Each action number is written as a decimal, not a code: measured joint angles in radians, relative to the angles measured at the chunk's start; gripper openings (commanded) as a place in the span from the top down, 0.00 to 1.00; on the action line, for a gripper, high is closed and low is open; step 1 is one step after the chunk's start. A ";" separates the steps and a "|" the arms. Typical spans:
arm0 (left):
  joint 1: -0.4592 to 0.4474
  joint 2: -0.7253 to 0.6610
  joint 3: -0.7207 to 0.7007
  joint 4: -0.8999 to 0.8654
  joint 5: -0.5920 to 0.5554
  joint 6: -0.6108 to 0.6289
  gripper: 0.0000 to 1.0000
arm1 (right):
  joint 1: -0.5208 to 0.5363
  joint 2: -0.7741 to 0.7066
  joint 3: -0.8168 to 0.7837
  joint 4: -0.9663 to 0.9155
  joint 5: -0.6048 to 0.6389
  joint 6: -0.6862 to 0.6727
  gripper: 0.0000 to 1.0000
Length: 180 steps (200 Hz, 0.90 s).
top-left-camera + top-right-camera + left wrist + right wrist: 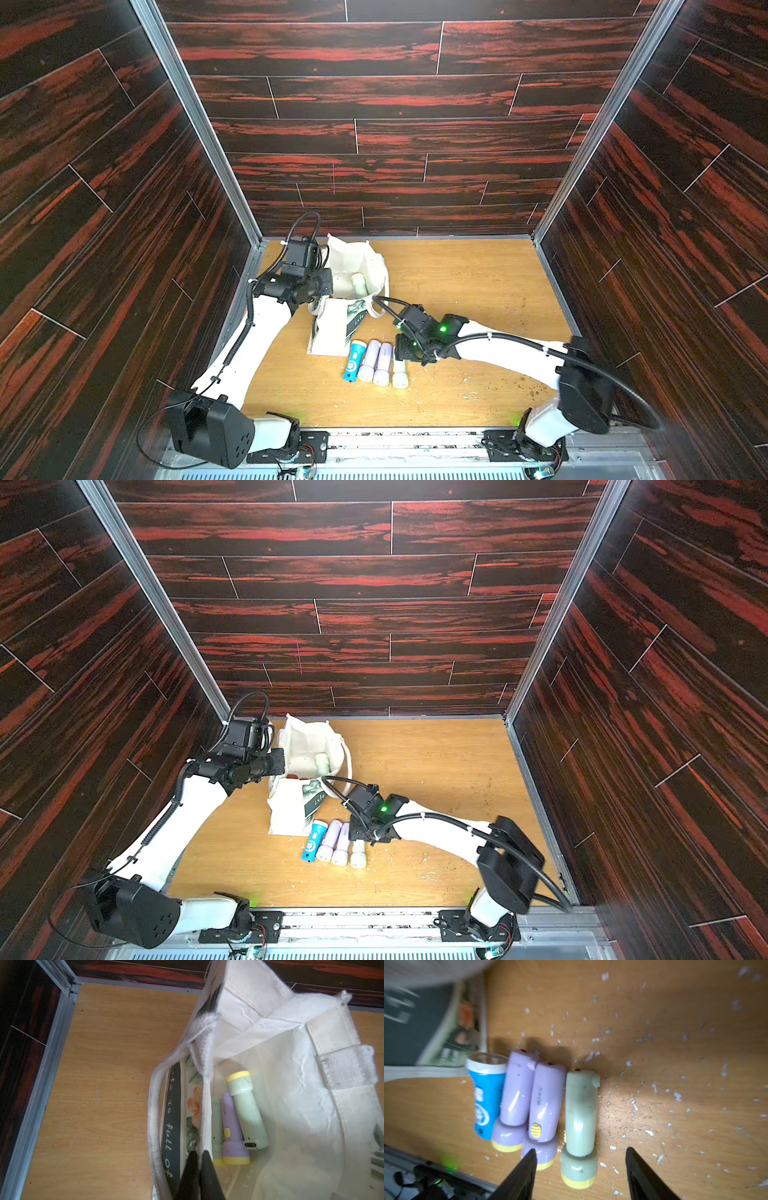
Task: Put the flashlights into the tote bags
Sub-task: Pick up the flashlight from the center of the board.
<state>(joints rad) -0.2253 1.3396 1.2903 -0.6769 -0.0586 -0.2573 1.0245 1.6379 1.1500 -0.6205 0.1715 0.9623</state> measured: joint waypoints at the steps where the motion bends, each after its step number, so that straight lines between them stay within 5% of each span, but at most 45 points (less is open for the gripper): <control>1: 0.000 0.000 0.000 0.000 0.001 0.000 1.00 | 0.001 0.005 0.001 0.000 -0.002 0.000 0.31; 180: 0.002 0.000 -0.001 0.013 0.041 0.000 1.00 | 0.007 0.234 0.142 -0.098 -0.025 -0.003 0.40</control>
<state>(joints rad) -0.2234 1.3396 1.2896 -0.6643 -0.0177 -0.2577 1.0313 1.8721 1.2919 -0.7189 0.1467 0.9592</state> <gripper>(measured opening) 0.074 0.596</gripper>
